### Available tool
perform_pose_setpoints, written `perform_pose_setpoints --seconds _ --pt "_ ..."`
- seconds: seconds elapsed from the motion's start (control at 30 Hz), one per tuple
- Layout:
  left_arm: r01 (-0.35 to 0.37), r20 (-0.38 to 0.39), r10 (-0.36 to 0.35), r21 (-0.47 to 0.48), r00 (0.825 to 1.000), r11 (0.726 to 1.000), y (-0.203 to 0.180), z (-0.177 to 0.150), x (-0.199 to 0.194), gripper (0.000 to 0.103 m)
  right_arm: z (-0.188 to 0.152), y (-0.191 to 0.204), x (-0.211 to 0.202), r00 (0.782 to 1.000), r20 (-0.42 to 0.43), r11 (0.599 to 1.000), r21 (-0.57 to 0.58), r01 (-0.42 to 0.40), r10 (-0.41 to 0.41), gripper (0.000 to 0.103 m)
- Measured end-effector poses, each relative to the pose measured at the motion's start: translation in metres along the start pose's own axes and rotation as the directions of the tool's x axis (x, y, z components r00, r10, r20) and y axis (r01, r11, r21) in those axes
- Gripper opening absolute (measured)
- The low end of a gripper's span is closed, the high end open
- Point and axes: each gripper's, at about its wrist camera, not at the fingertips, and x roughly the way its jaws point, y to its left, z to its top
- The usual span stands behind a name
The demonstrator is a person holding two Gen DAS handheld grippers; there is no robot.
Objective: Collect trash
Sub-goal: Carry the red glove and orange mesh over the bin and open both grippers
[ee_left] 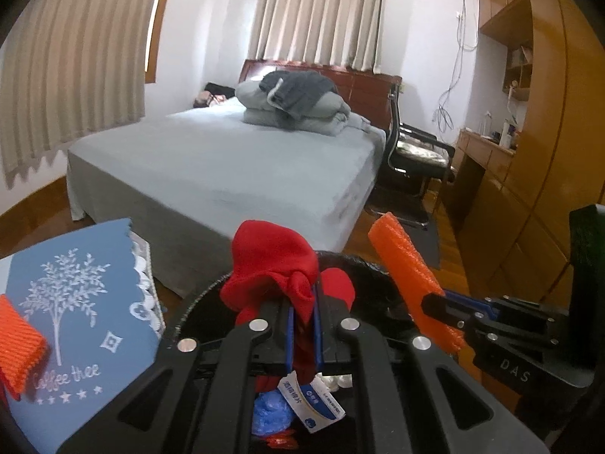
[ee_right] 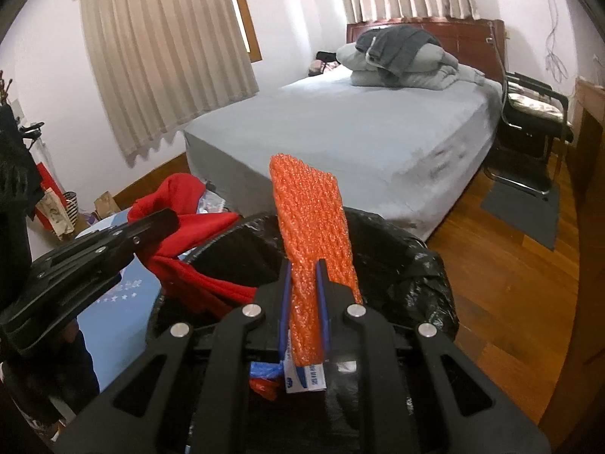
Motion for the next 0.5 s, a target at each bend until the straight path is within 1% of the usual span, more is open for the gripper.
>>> perform_pose_setpoints --seconds 0.03,0.1,0.17,0.2,0.23,0.27,0.3,0.33,0.37,0.4,0.43,0.47,0.5 --pt "0.011 -0.015 -0.011 0.003 1.000 1.000 -0.001 -0.001 0.005 0.009 -0.001 -0.001 0.001 1.000 -0.003 1.000 0.002 0.004 -0.004 0.015" --pt "0.017 -0.029 -0.017 0.005 0.999 1.000 -0.003 -0.001 0.011 0.010 -0.003 -0.004 0.004 1.000 -0.010 1.000 0.007 0.014 -0.014 0.016" --pt "0.027 -0.053 -0.027 0.000 0.998 1.000 -0.002 -0.002 0.016 0.021 -0.005 -0.007 0.007 1.000 -0.017 1.000 0.010 0.023 -0.022 0.025" --pt "0.025 -0.062 -0.025 -0.004 0.998 1.000 -0.002 -0.002 0.018 0.032 -0.006 -0.008 0.008 0.999 -0.018 1.000 0.013 0.028 -0.028 0.028" --pt "0.025 -0.069 -0.026 -0.008 0.997 1.000 -0.001 -0.003 0.018 0.040 -0.007 -0.009 0.008 0.999 -0.019 0.999 0.017 0.032 -0.031 0.033" --pt "0.026 -0.073 -0.027 -0.011 0.997 1.000 0.000 -0.004 0.018 0.042 -0.008 -0.011 0.009 0.999 -0.020 0.999 0.021 0.036 -0.036 0.038" --pt "0.027 -0.077 -0.028 -0.013 0.997 1.000 0.002 -0.005 0.018 0.047 -0.009 -0.011 0.009 0.999 -0.019 0.999 0.023 0.040 -0.040 0.041" --pt "0.022 -0.085 -0.024 -0.017 0.996 1.000 0.004 -0.007 0.018 0.052 -0.009 -0.012 0.009 0.999 -0.018 0.999 0.025 0.046 -0.046 0.049" --pt "0.015 -0.086 -0.017 -0.020 0.996 1.000 0.006 -0.007 0.017 0.052 -0.010 -0.013 0.008 0.999 -0.016 0.998 0.028 0.051 -0.050 0.056" --pt "0.005 -0.088 -0.007 -0.023 0.996 1.000 0.009 -0.008 0.015 0.053 -0.010 -0.014 0.007 0.998 -0.014 0.998 0.030 0.054 -0.054 0.060" --pt "-0.007 -0.089 0.005 -0.025 0.996 1.000 0.011 -0.009 0.013 0.055 -0.010 -0.014 0.006 0.998 -0.009 0.998 0.033 0.061 -0.061 0.069" --pt "-0.016 -0.089 0.014 -0.027 0.996 0.999 0.013 -0.009 0.011 0.056 -0.010 -0.014 0.005 0.998 -0.004 0.997 0.033 0.067 -0.067 0.081" --pt "-0.032 -0.084 0.029 -0.031 0.996 0.999 0.018 -0.011 0.006 0.061 -0.010 -0.013 0.003 0.997 0.004 0.997 0.033 0.076 -0.076 0.086"
